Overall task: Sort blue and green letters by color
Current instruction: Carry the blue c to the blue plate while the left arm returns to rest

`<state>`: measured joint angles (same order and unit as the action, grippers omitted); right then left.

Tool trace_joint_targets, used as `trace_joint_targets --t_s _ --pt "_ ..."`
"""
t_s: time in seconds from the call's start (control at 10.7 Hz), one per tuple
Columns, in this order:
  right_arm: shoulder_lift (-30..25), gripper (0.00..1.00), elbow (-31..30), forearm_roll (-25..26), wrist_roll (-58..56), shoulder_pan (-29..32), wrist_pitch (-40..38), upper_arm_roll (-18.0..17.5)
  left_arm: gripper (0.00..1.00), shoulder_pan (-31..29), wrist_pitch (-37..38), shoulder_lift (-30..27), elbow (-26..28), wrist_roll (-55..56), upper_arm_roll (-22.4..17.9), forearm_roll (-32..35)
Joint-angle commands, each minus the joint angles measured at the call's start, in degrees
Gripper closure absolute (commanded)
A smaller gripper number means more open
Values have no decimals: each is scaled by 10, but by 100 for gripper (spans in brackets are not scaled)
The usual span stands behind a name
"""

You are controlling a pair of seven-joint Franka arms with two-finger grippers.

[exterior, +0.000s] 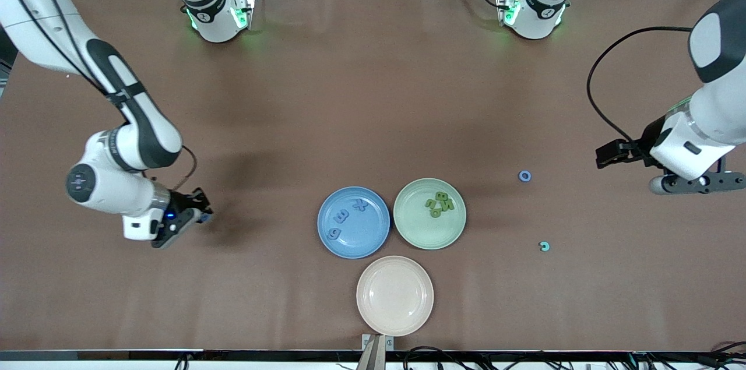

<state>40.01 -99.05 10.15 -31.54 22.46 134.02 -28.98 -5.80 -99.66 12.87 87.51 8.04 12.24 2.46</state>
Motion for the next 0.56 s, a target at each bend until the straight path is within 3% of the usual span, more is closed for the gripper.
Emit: trace_joint_targets --t_s 0.0,0.28,0.47 --pt "-5 100 26 -7 218 -100 -3 1 0 -3 31 -46 -1 -49 -13 11" --pt "9 100 89 -7 470 -220 1 2 0 -3 77 -62 -30 -49 -13 10" --pt "28 100 127 -7 588 -268 2 4 0 -3 104 -75 -36 -49 -12 1"
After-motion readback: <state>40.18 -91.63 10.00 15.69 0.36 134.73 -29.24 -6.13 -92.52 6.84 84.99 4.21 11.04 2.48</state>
